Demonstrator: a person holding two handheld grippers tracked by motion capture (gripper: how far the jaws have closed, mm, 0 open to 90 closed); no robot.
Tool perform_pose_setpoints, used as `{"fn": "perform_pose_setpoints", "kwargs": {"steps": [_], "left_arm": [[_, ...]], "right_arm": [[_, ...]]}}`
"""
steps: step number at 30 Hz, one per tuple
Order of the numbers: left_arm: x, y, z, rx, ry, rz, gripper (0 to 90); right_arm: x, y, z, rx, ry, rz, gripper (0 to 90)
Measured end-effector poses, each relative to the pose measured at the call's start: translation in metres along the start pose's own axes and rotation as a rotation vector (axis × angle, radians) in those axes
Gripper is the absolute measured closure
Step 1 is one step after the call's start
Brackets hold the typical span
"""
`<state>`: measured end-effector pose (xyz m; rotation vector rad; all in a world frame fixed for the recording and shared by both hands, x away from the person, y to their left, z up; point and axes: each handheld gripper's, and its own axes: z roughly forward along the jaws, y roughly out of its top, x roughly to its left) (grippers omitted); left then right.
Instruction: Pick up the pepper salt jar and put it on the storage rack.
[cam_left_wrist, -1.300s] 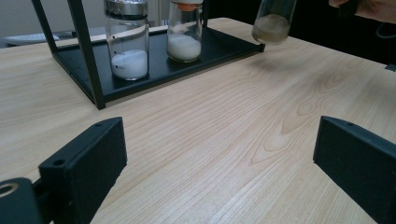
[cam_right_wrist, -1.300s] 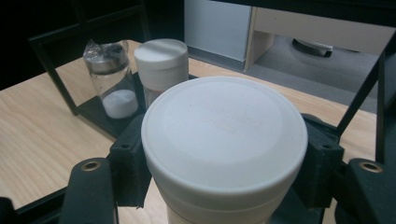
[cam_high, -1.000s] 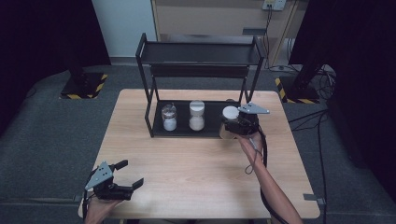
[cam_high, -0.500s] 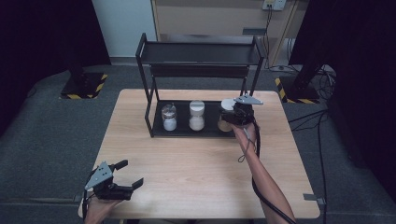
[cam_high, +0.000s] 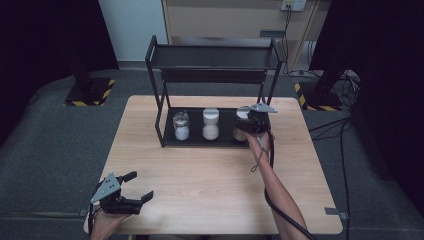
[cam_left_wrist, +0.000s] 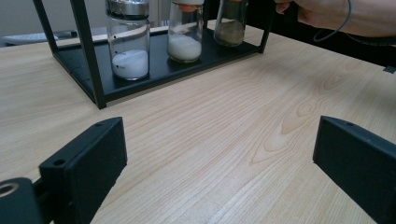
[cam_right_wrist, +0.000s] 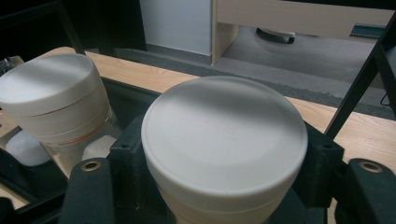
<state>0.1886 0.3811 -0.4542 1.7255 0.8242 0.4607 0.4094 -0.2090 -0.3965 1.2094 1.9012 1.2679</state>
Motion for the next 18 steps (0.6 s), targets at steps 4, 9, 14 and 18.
{"fn": "perform_pose_setpoints", "kwargs": {"steps": [4,9,14,18], "left_arm": [[0.0002,-0.0001,0.0000,0.000,-0.001,-0.001,1.8],[0.0004,-0.0001,-0.0003,0.000,0.000,0.000,1.8],[0.0006,-0.0003,-0.0006,-0.001,0.000,-0.001,1.7],[0.0006,-0.0003,-0.0006,-0.001,-0.001,-0.001,1.8]], "right_arm": [[0.0011,-0.0015,0.0034,0.002,-0.002,-0.004,33.4],[0.0032,-0.0031,0.0063,0.003,-0.003,-0.005,33.4],[0.0045,-0.0041,0.0077,0.005,0.000,-0.005,33.4],[0.0048,-0.0056,0.0089,0.012,0.001,-0.009,33.4]]}}
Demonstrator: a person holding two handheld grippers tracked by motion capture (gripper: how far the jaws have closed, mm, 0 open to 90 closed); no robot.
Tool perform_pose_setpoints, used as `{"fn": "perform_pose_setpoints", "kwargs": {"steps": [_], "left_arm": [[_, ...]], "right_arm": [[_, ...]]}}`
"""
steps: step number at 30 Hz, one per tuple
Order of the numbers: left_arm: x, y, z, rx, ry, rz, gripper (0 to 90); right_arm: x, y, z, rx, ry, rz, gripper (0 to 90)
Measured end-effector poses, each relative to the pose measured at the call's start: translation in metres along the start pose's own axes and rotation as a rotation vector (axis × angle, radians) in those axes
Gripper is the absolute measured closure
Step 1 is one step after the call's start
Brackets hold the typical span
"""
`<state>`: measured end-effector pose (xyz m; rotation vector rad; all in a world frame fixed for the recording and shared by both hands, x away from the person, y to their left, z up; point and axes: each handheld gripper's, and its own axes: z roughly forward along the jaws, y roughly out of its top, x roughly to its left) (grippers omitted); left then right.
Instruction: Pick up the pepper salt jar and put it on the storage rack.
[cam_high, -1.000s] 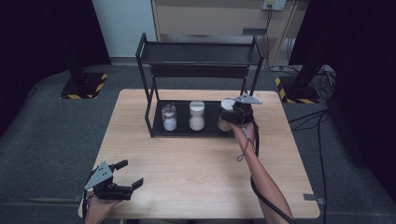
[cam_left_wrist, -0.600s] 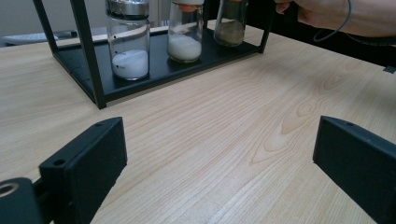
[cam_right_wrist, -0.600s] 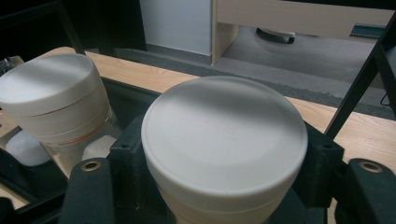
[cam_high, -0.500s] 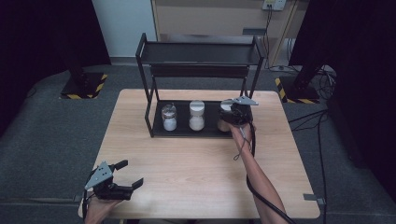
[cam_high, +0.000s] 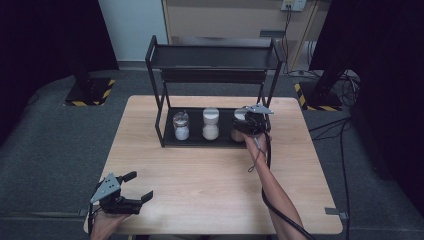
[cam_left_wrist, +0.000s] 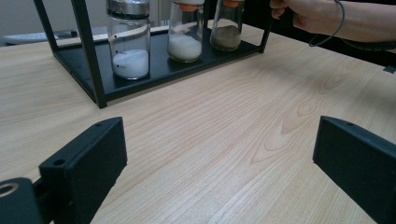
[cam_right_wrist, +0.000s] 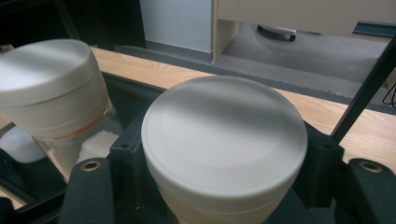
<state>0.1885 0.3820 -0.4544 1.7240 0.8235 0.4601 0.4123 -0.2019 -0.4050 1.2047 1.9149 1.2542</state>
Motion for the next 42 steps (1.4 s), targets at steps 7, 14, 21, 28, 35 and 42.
{"fn": "perform_pose_setpoints", "kwargs": {"steps": [7,14,21,28,35,42], "left_arm": [[0.000,0.000,0.000,0.000,0.000,0.001,1.8],[0.000,0.000,0.000,-0.002,0.000,0.002,1.8],[0.000,0.000,0.000,-0.003,0.001,0.003,1.8],[-0.001,0.000,0.000,-0.003,0.003,0.003,1.8],[0.000,0.000,0.000,-0.002,0.003,0.000,1.7],[0.000,0.000,0.001,-0.008,0.005,-0.011,1.7]], "right_arm": [[-0.001,-0.005,0.000,-0.013,0.001,0.009,33.2],[-0.004,-0.004,-0.002,-0.007,0.013,0.019,32.2],[-0.004,0.001,-0.008,-0.034,0.012,0.021,19.4],[-0.003,0.014,-0.024,-0.086,0.020,-0.022,11.0],[-0.003,0.028,-0.048,-0.111,0.067,-0.078,10.9],[-0.003,0.035,-0.077,-0.122,0.142,-0.116,9.7]]}}
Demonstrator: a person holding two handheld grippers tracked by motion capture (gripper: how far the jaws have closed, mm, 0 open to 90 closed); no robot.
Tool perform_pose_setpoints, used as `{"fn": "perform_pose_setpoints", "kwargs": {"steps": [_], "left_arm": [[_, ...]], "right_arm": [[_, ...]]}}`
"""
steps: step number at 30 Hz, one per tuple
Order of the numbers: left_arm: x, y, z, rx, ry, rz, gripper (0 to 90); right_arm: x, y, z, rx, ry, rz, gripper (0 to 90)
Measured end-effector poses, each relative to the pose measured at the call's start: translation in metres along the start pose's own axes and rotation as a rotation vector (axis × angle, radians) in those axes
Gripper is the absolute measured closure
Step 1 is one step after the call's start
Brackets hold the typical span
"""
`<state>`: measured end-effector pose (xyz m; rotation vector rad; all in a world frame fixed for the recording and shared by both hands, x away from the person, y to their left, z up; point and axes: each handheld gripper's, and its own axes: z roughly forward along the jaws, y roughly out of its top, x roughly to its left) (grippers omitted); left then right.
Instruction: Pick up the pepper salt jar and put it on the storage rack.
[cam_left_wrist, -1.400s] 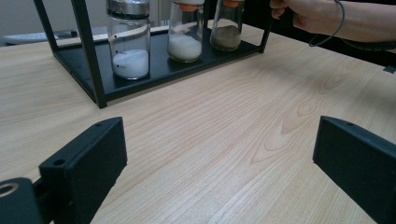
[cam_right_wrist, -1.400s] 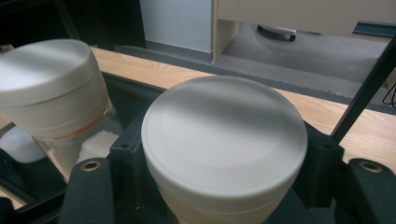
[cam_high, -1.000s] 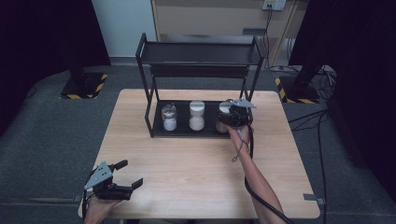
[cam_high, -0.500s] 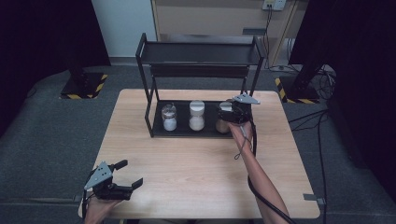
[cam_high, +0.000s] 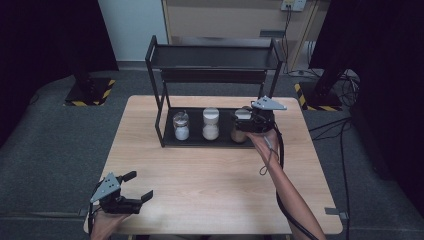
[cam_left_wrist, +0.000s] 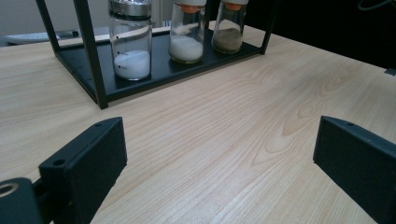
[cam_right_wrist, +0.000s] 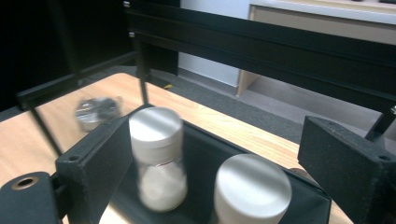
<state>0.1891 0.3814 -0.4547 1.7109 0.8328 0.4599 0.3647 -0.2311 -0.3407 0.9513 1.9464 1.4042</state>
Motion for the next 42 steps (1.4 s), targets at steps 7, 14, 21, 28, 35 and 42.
{"fn": "perform_pose_setpoints", "kwargs": {"steps": [7,14,21,28,35,42], "left_arm": [[0.000,0.000,0.000,-0.002,0.004,-0.001,1.7],[0.000,0.000,0.000,0.001,0.003,0.003,1.7],[0.000,-0.001,-0.001,0.001,0.002,0.000,1.7],[0.001,-0.002,-0.002,-0.004,0.003,-0.005,1.6],[0.002,-0.003,-0.003,-0.011,0.005,-0.016,1.5],[0.002,-0.003,-0.003,-0.013,0.005,-0.021,1.4]], "right_arm": [[0.001,-0.001,-0.026,-0.017,0.041,0.001,8.3],[0.003,-0.009,-0.049,-0.027,0.079,-0.006,8.2],[0.006,-0.022,-0.073,-0.031,0.114,-0.008,8.2],[0.008,-0.039,-0.100,-0.033,0.133,0.000,8.2],[0.010,-0.053,-0.124,-0.034,0.129,0.000,8.2],[0.012,-0.073,-0.146,-0.040,0.114,0.021,8.2]]}}
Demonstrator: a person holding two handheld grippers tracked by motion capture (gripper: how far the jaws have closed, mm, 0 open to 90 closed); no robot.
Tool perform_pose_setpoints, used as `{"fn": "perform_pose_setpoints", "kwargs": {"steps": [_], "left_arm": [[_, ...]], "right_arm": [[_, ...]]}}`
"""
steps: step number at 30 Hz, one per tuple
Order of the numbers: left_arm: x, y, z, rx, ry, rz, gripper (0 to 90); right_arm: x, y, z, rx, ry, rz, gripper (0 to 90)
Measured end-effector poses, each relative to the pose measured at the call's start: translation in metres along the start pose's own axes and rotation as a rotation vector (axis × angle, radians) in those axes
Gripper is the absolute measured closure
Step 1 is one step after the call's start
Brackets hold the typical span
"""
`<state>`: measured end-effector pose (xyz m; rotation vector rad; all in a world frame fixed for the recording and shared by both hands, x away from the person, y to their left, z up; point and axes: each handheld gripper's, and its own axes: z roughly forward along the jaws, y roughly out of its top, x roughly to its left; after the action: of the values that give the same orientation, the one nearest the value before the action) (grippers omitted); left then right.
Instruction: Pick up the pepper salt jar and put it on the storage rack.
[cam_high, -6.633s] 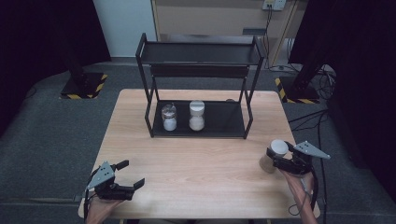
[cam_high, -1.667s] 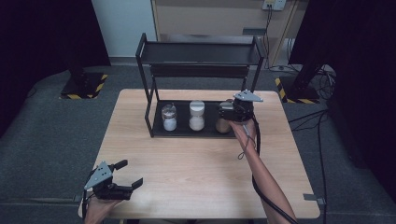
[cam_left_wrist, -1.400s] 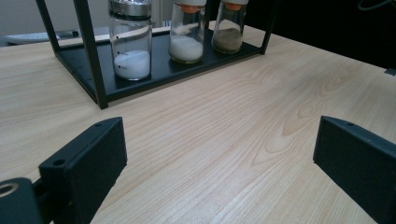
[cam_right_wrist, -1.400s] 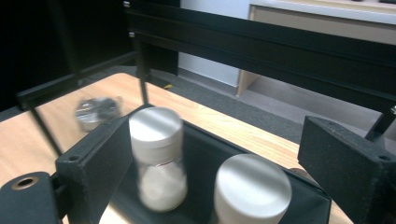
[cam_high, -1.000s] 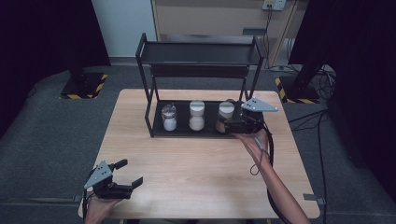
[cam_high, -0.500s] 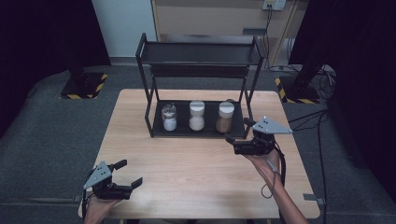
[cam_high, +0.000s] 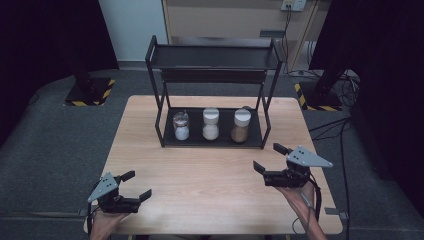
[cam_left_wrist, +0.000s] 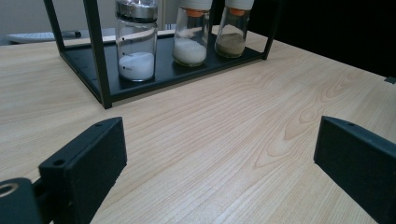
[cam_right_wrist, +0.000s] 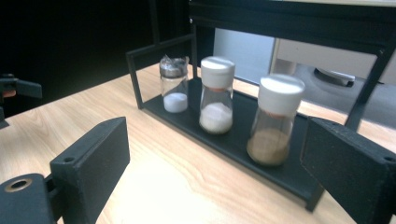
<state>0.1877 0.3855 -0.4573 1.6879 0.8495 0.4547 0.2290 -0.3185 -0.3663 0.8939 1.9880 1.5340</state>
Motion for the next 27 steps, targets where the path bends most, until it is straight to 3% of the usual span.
{"fn": "perform_pose_setpoints", "kwargs": {"steps": [11,19,27], "left_arm": [[0.000,0.001,0.000,0.003,-0.001,0.003,1.4],[0.000,0.001,0.000,0.005,-0.002,0.003,1.4],[-0.001,0.001,-0.001,-0.001,-0.003,0.007,1.5]], "right_arm": [[0.006,-0.034,-0.023,0.028,-0.047,0.024,8.2],[0.004,-0.057,-0.029,0.025,-0.071,0.075,8.2],[0.004,-0.072,-0.031,0.028,-0.078,0.072,8.3]]}}
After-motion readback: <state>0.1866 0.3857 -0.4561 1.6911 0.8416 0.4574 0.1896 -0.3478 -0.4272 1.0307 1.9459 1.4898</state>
